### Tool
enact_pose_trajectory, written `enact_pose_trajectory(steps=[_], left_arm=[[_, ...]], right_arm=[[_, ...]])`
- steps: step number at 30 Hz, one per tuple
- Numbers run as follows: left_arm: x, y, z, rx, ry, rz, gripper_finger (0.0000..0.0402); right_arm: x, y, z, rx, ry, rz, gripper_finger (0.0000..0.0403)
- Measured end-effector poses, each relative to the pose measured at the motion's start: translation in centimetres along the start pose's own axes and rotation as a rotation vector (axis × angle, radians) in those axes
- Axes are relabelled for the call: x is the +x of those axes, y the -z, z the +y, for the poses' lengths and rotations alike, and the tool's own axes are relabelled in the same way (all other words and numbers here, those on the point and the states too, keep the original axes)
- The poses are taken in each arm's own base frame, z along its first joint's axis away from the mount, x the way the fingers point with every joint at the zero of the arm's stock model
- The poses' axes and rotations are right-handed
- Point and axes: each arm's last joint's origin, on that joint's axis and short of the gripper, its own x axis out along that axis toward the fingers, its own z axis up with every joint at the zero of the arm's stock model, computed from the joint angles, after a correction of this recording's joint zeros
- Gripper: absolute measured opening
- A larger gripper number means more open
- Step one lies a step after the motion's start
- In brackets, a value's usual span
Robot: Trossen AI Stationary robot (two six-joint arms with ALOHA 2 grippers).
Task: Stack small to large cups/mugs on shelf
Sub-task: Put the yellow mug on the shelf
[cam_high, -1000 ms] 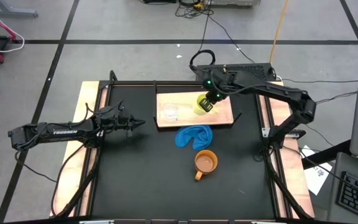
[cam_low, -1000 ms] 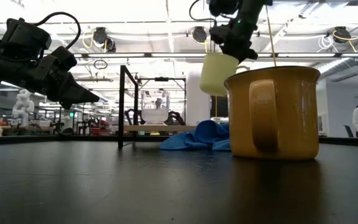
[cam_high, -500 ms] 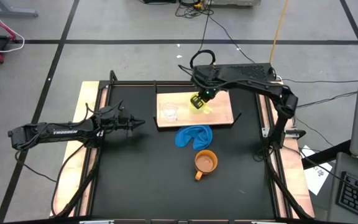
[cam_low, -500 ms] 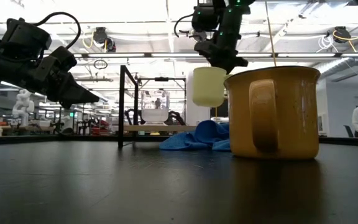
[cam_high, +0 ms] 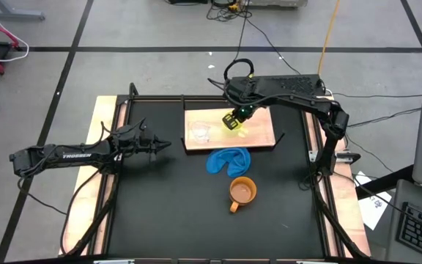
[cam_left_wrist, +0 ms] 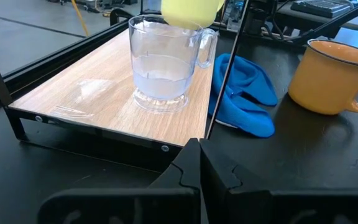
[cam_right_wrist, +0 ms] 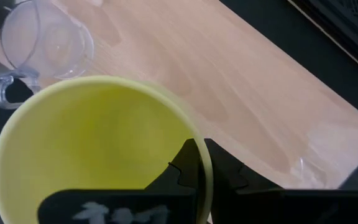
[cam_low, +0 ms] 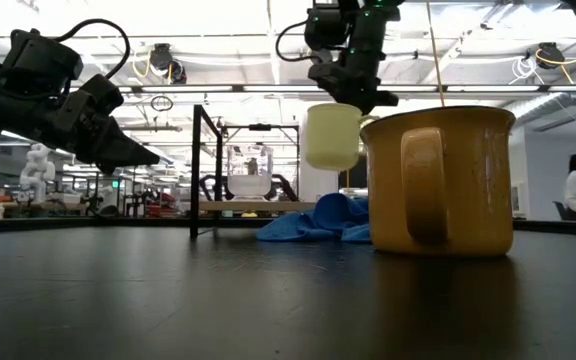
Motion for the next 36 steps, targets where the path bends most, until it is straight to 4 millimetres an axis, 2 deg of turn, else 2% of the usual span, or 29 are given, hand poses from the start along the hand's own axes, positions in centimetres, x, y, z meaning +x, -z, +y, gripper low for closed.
enact_pose_trajectory(steps=[16,25,36], left_arm=[[0.0,0.0,0.0,-0.004,0.000,0.000,0.0001],[0.0,0.0,0.0,-0.006,0.001,0.000,0.0001],[0.0,0.0,0.0,-0.002,0.001,-0.001,0.0001]], right_arm=[[0.0,-0.3,-0.1,-0.055,0.043,-0.049,0.0000],[1.8,0.4,-0.3,-0.052,0.054,-0.007,0.0000],[1.9,0.1,-0.2,-0.018,0.038,-0.040,0.0000]])
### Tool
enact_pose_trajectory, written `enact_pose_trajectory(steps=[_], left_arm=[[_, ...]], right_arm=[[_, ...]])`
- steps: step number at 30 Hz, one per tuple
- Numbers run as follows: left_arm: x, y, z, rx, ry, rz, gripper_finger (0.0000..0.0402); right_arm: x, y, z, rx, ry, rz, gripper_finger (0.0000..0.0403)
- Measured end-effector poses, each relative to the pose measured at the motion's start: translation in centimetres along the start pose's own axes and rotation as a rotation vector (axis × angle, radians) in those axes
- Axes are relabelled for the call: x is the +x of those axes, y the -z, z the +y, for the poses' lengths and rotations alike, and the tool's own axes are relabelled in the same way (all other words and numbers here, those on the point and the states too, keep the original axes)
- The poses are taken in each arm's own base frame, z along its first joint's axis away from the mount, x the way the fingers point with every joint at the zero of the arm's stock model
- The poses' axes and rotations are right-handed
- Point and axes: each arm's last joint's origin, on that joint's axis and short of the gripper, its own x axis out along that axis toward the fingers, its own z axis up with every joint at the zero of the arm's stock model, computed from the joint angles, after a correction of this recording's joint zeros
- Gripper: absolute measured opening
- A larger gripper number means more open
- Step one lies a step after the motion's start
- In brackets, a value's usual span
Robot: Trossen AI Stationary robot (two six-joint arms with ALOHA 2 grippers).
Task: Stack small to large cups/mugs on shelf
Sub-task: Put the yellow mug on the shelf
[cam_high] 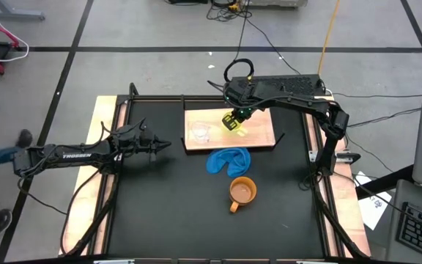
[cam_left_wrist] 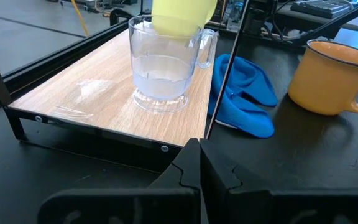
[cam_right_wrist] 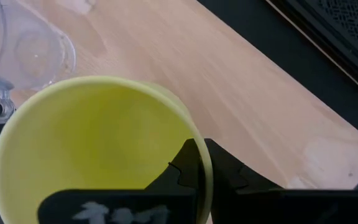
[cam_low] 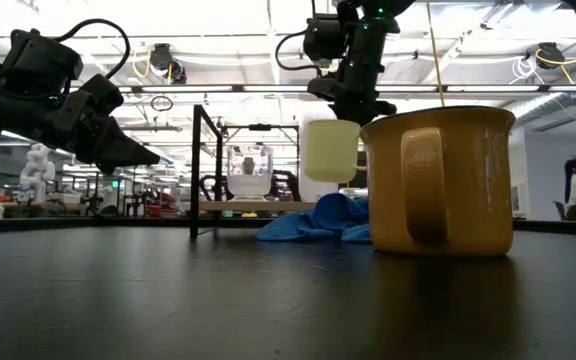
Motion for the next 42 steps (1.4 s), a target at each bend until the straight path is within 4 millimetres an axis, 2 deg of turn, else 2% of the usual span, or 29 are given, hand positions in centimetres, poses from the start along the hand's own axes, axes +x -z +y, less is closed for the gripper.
enact_pose_trajectory(steps=[4,13,25,34,42], left_arm=[[0.0,0.0,0.0,0.001,0.000,0.000,0.0001],[0.0,0.0,0.0,-0.007,0.001,0.002,0.0001],[0.0,0.0,0.0,0.001,0.001,0.001,0.0001],[0.0,0.1,0.0,-0.001,0.000,0.007,0.0001],[0.0,0.1,0.0,-0.001,0.000,0.008,0.0001]], right_arm=[[0.2,0.0,0.1,0.014,0.003,0.009,0.0000],[3.3,-0.2,0.9,-0.010,0.003,0.071,0.0000],[3.3,0.0,0.8,-0.025,0.011,0.093,0.0001],[3.3,-0.2,0.9,-0.036,0.004,0.080,0.0039],[3.3,-0.2,0.9,-0.041,0.004,0.080,0.0045]])
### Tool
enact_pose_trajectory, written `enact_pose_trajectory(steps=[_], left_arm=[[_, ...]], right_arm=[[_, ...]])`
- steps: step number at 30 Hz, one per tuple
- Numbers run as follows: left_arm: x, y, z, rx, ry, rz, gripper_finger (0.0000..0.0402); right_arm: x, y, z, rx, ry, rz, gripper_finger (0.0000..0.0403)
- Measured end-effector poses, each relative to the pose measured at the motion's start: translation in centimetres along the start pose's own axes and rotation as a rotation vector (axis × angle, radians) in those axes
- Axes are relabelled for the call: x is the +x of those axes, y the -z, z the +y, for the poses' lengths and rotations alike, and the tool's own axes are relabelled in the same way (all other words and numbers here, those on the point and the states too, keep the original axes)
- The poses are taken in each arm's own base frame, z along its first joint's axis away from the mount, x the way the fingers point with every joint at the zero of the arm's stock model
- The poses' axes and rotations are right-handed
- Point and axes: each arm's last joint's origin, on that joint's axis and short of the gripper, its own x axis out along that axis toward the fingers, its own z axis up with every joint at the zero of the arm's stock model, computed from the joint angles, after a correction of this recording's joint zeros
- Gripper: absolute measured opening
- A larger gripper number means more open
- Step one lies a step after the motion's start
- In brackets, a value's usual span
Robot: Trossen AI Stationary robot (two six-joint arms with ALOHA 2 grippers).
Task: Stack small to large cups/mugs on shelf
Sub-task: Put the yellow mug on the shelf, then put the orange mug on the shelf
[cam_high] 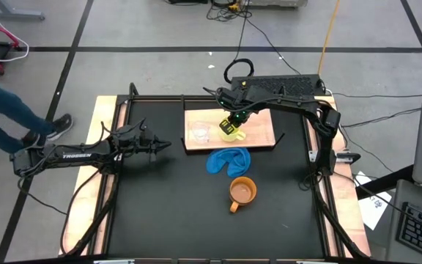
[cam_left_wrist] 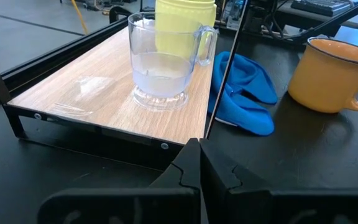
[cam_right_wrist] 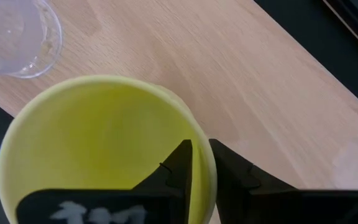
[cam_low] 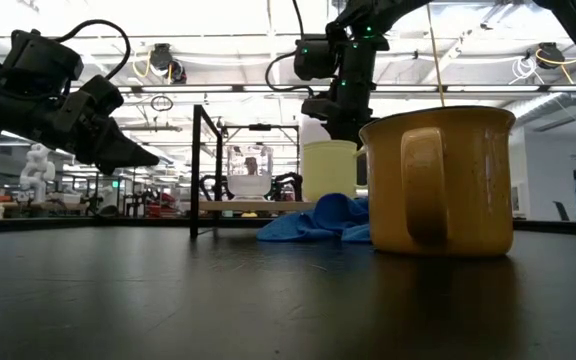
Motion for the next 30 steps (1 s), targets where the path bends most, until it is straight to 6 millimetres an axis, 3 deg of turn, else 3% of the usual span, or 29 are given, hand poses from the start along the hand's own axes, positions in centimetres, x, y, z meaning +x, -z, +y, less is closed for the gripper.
enact_pose_trajectory(steps=[8,20,26,30], left_arm=[[0.0,0.2,0.0,-0.004,-0.001,0.016,0.0001],[0.0,0.2,0.0,-0.003,-0.001,0.015,0.0001],[0.0,0.1,0.0,-0.004,0.000,0.013,0.0001],[0.0,0.1,0.0,-0.004,-0.001,0.010,0.0001]], right_arm=[[0.0,-0.1,0.2,-0.044,-0.038,-0.002,0.0059],[-0.1,-0.3,0.4,-0.069,-0.068,-0.028,0.0182],[-2.3,0.0,0.1,-0.101,-0.086,-0.080,0.0203],[-5.2,0.6,-0.5,-0.108,-0.109,-0.147,0.0203]])
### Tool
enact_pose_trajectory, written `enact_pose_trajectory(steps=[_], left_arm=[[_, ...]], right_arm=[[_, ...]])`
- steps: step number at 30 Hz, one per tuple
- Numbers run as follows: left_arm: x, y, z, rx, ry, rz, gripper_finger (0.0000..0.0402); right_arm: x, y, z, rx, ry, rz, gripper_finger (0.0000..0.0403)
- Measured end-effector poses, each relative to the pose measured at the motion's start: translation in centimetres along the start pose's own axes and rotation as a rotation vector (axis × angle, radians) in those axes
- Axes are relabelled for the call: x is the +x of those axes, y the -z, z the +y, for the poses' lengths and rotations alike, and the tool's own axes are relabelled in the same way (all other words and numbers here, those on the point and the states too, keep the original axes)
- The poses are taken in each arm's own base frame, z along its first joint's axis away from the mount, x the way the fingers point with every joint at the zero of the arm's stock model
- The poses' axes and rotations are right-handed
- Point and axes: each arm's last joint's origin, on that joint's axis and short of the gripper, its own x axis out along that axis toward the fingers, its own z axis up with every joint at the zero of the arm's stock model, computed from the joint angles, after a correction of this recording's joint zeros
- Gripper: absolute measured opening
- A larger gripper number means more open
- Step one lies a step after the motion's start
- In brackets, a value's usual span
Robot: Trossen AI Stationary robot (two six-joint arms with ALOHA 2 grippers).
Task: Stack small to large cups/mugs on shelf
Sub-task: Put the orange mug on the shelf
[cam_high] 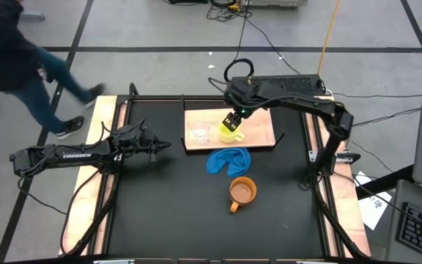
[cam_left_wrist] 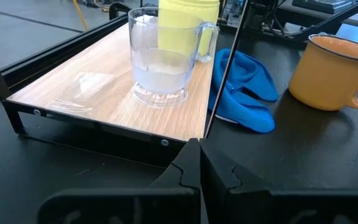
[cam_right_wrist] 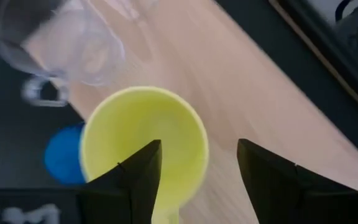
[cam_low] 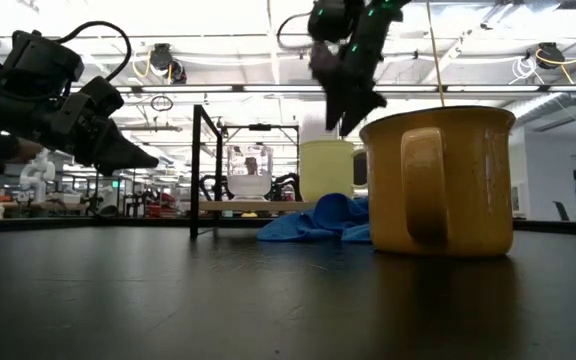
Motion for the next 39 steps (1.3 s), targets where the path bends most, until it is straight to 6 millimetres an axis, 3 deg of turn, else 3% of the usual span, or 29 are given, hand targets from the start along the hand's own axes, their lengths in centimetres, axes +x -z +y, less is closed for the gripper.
enact_pose_trajectory(steps=[11,17,24,30,39], left_arm=[[0.0,-0.5,0.0,0.004,0.003,-0.052,0.0001],[-0.1,-1.2,-0.1,0.083,0.022,-0.117,0.0001],[-0.2,-2.1,-0.4,0.125,0.085,-0.216,0.0001],[-0.3,-2.5,-0.6,0.130,0.121,-0.248,0.0000],[-0.5,-3.0,-1.1,0.138,0.199,-0.306,0.0000]], right_arm=[[-8.7,3.7,0.7,-0.175,-0.055,-0.113,0.0199],[-11.3,7.6,1.2,-0.214,-0.121,-0.209,0.0134],[-12.5,12.2,0.3,-0.220,-0.227,-0.428,0.0010],[-12.1,15.8,-0.4,-0.265,-0.311,-0.577,0.0003],[-9.1,19.6,0.1,-0.361,-0.420,-0.666,0.0000]])
